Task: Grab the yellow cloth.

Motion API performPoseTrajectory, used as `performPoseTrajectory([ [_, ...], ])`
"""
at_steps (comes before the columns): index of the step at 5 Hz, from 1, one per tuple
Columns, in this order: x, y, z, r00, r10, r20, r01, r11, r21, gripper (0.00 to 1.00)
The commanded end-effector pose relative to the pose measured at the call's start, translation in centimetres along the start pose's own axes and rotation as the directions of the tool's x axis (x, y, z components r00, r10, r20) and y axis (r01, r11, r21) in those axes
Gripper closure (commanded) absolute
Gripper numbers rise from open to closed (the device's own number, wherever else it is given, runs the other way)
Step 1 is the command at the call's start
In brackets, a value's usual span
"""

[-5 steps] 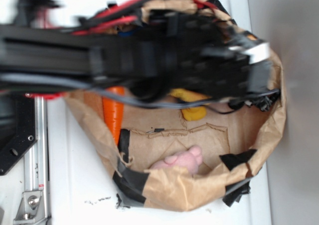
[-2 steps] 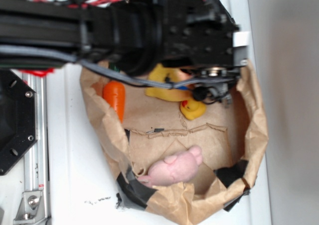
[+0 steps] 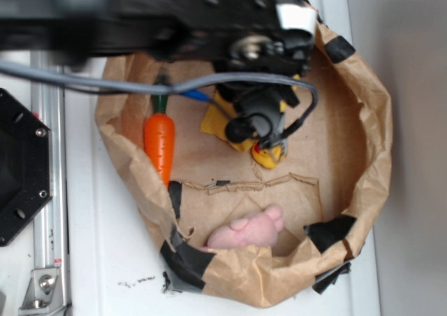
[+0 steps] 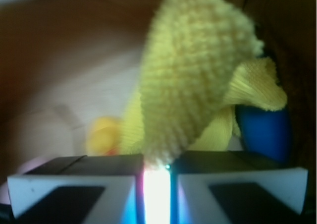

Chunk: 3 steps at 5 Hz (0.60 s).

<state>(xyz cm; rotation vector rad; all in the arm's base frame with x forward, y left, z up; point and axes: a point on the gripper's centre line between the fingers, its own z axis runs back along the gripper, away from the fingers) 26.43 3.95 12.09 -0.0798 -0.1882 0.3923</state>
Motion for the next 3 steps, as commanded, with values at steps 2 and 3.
performPoseTrajectory([
  [2, 0.3, -1.0, 5.4, 0.938, -0.307, -0.158, 0.296, 0.951, -0.091, 1.0],
  [3, 1.8, -0.5, 4.2, 0.926, -0.326, -0.191, 0.305, 0.944, -0.13, 1.0],
])
